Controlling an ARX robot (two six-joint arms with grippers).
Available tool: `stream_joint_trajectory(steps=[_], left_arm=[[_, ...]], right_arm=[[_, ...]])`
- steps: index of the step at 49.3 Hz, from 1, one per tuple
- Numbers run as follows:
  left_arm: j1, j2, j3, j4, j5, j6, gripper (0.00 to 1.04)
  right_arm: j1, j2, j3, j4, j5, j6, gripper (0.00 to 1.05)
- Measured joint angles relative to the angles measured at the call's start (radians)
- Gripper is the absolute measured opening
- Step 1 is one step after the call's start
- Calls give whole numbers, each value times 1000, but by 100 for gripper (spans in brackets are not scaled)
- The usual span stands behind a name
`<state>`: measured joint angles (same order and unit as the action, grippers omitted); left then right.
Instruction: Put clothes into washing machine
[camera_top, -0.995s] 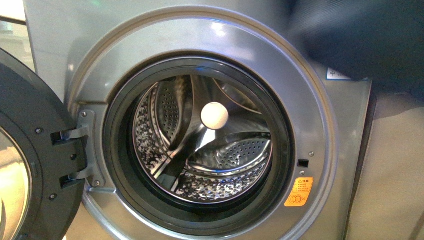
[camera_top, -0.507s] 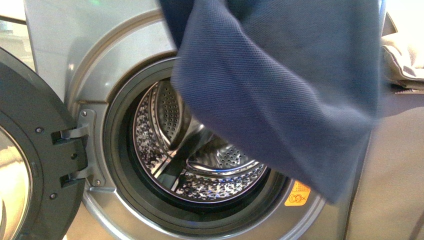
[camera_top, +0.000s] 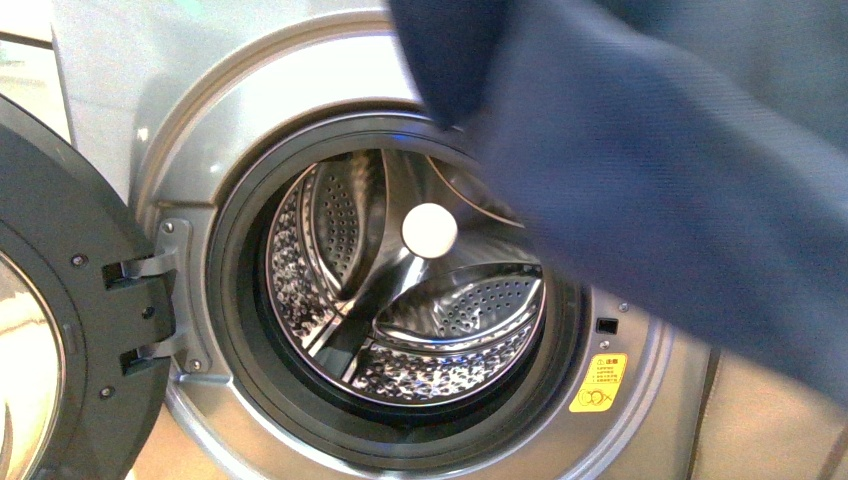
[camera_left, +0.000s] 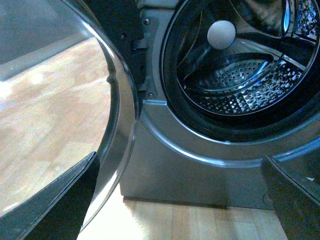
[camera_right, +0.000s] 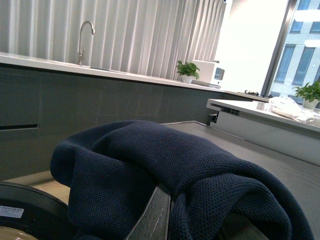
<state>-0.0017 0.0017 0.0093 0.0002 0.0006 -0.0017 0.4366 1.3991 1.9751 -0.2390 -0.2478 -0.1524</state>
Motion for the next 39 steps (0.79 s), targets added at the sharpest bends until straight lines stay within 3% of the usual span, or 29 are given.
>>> stream_joint_trajectory(steps=[12,19,33,39], left_arm=[[0,0,0,0,0,0,98],[58,40,6,80,186,-151,98],[199,348,156,358,358,-277,98],[201,514,286,471,415,-304,98]], right_arm=[[0,0,0,0,0,0,6],[0,0,0,0,0,0,6],[0,0,0,0,1,0,6],[0,0,0,0,0,0,6]])
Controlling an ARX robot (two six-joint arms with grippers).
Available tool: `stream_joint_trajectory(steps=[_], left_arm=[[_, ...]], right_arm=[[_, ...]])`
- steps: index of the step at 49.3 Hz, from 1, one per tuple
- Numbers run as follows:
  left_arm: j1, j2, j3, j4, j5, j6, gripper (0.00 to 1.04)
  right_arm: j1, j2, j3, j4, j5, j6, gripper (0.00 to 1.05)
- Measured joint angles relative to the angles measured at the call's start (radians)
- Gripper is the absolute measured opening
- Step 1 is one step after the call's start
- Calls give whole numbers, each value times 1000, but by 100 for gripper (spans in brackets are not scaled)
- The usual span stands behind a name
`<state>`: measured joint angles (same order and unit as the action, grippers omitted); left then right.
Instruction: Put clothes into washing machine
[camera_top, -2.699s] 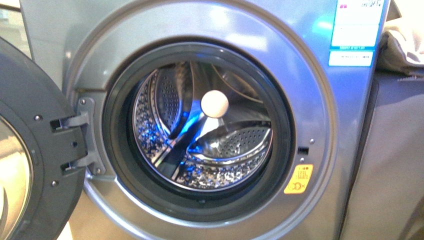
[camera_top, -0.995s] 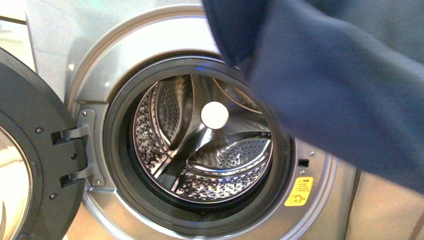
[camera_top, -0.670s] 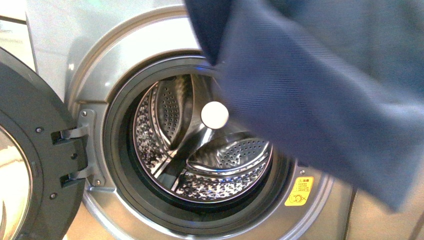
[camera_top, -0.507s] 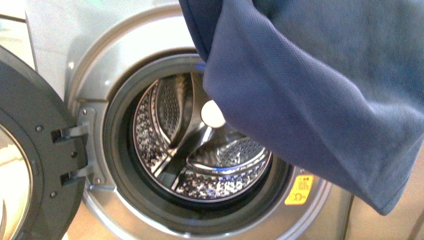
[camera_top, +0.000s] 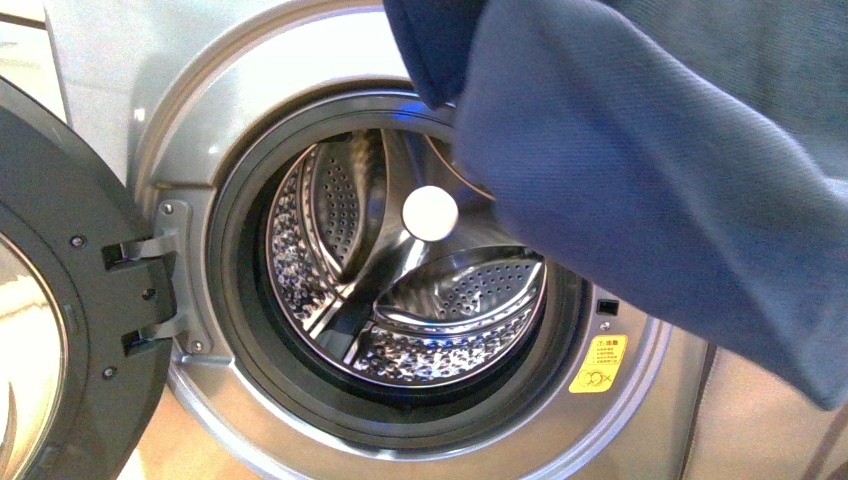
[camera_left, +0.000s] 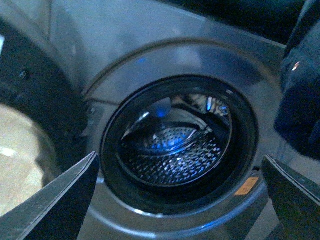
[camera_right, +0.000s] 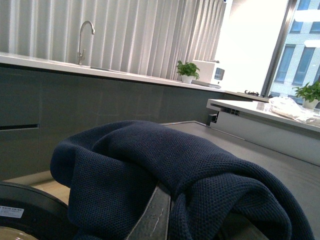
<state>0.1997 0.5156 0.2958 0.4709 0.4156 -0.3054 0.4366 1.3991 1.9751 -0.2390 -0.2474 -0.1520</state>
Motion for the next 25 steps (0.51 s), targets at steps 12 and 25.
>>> stream_joint_trajectory(steps=[12,25], left_arm=[[-85,223,253,241,251,-155,98],[-259,346,351,300,386,-137,98]], right_arm=[[0,0,0,0,0,0,6],[0,0,0,0,0,0,6]])
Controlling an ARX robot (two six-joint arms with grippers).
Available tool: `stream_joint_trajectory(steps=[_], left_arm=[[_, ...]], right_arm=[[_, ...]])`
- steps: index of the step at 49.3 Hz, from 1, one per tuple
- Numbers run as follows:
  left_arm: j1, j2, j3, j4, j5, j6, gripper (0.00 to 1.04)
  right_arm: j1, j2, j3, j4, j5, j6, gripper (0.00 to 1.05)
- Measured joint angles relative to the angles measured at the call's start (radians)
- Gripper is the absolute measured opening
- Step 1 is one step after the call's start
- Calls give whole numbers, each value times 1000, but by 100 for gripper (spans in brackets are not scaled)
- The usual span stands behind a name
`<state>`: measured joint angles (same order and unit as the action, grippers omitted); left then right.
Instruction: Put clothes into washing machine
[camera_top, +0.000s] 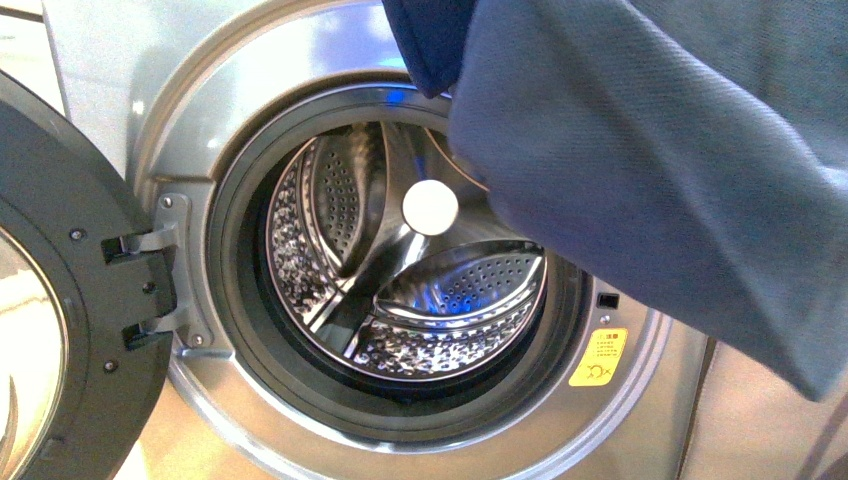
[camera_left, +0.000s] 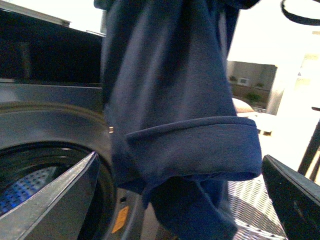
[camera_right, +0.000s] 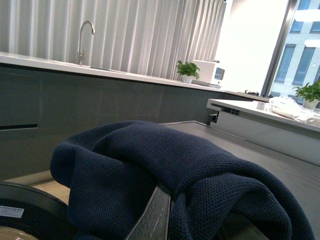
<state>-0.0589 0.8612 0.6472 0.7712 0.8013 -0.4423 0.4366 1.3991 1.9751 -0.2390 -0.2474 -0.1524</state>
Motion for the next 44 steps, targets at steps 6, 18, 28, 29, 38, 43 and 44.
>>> stream_joint_trajectory(steps=[6,18,28,29,38,43,44], left_arm=[[-61,67,47,30,48,24,98],[-114,230,196,-14,50,108,98],[-160,351,312,-60,27,153,98],[-169,359,321,-69,21,159,98],[-279,405,363,-119,17,244,98],[-356,430,383,-133,13,291,98],[-364,433,385,-133,12,294,98]], right_arm=[[0,0,0,0,0,0,6],[0,0,0,0,0,0,6],[0,0,0,0,1,0,6],[0,0,0,0,1,0,6],[0,0,0,0,1,-1,6],[0,0,0,0,1,-1,6],[0,0,0,0,1,-1,6]])
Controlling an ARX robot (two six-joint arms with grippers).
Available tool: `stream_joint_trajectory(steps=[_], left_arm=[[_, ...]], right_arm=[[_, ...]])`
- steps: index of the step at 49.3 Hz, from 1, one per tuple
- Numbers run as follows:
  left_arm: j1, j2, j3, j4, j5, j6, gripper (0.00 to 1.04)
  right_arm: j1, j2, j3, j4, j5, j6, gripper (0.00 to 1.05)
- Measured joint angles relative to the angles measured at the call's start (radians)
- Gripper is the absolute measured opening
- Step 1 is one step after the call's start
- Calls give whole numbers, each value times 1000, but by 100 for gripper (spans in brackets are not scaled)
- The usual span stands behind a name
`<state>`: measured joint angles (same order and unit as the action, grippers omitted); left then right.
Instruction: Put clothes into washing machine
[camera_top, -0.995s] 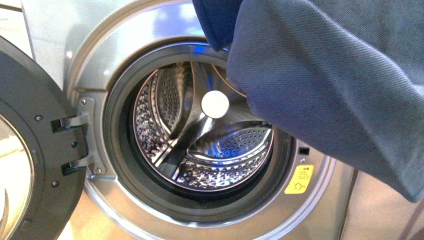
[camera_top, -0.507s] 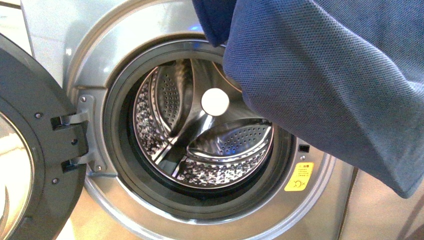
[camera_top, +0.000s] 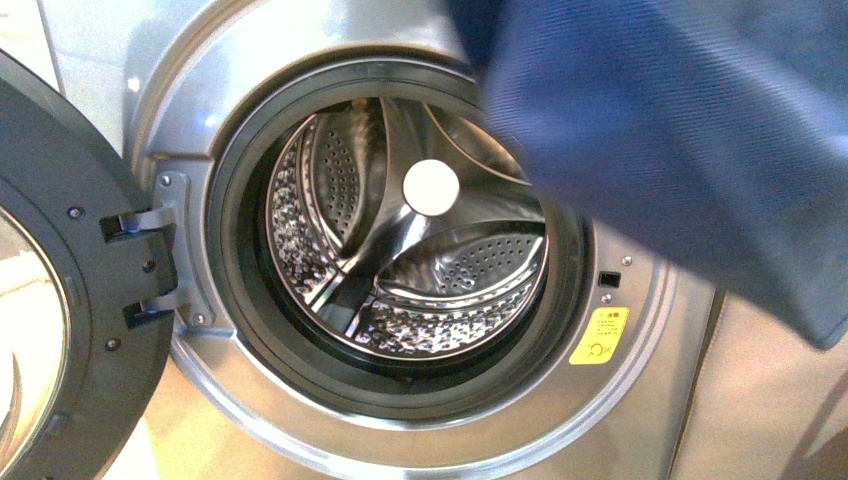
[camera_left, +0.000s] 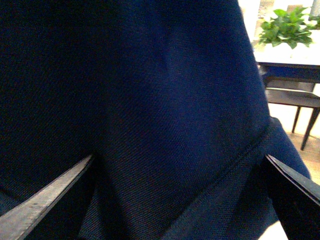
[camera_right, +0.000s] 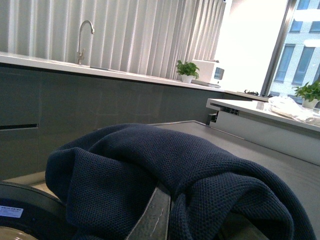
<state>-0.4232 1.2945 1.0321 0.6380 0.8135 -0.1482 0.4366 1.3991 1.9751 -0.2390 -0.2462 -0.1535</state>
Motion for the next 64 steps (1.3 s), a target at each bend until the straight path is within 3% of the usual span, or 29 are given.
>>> stream_joint_trajectory(steps=[15,23,39,49,64], left_arm=[[-150,82,75,-2,-85,42,98],[-170,139,164,-47,-324,-8,98],[-189,128,204,-188,-561,-120,98],[-267,100,204,-213,-780,-1,98],[-384,46,197,-152,-981,151,98]], right_arm=[[0,0,0,0,2,-1,6],[0,0,0,0,3,-1,6],[0,0,0,0,3,-1,6],[0,0,0,0,3,-1,6],[0,0,0,0,3,0,6]])
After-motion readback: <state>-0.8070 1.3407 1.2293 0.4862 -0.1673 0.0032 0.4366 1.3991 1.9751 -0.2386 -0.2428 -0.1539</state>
